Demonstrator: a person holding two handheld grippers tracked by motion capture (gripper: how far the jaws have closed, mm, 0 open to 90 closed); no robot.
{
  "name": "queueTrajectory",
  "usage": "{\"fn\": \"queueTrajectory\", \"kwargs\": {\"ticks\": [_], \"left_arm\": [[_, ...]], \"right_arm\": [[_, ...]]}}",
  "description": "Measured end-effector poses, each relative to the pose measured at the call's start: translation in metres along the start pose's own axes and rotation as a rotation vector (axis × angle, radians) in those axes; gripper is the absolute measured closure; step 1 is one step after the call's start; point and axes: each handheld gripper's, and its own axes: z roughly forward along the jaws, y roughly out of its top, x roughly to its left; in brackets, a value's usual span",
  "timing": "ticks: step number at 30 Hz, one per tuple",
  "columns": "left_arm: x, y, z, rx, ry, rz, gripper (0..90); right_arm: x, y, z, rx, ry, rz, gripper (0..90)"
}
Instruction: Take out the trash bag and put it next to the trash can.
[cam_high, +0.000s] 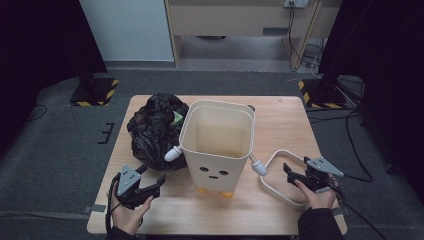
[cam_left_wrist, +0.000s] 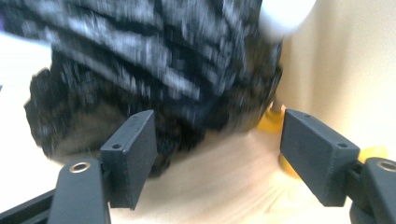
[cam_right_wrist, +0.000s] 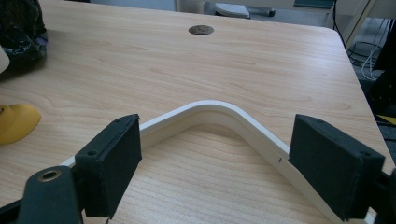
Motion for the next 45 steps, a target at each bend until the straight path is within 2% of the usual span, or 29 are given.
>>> {"fn": "queueTrajectory", "kwargs": {"ticks": [3, 8, 11, 13, 17, 20, 27, 34, 38, 42, 45], "left_arm": [[0.003, -0.010, 0.003, 0.048, 0.016, -0.008, 23.7], [0.007, -0.026, 0.013, 0.134, 0.041, 0.008, 21.2], [0.008, -0.036, 0.019, 0.174, 0.024, -0.003, 19.5], [0.007, -0.042, 0.024, 0.208, 0.024, 0.019, 19.5], [0.008, -0.051, 0.033, 0.278, 0.031, 0.033, 19.0], [0.009, -0.054, 0.037, 0.296, 0.037, 0.022, 18.0], [0.012, -0.062, 0.044, 0.356, 0.044, 0.032, 15.7], [0.011, -0.064, 0.047, 0.371, 0.028, 0.044, 14.7], [0.012, -0.064, 0.048, 0.375, 0.023, 0.047, 13.4], [0.014, -0.065, 0.050, 0.374, 0.017, 0.026, 10.9], [0.014, -0.065, 0.050, 0.374, 0.014, 0.014, 9.8]], "right_arm": [[0.000, 0.001, 0.000, 0.002, -0.001, -0.002, 17.8], [-0.001, 0.001, -0.001, 0.007, 0.001, -0.002, 18.7], [-0.001, 0.001, -0.001, 0.009, 0.003, 0.000, 19.2], [-0.001, 0.001, 0.000, 0.012, 0.002, -0.001, 19.5], [-0.002, 0.002, 0.000, 0.028, 0.002, -0.001, 20.4], [-0.002, 0.002, 0.000, 0.020, -0.002, 0.001, 21.3], [-0.010, 0.003, -0.001, 0.044, -0.008, 0.009, 24.4], [-0.022, 0.001, -0.004, 0.079, -0.048, 0.017, 28.9], [-0.028, 0.000, -0.004, 0.092, -0.066, 0.004, 33.6], [-0.035, -0.002, -0.005, 0.113, -0.095, -0.009, 38.1], [-0.042, -0.005, -0.007, 0.129, -0.107, 0.000, 41.0]]}}
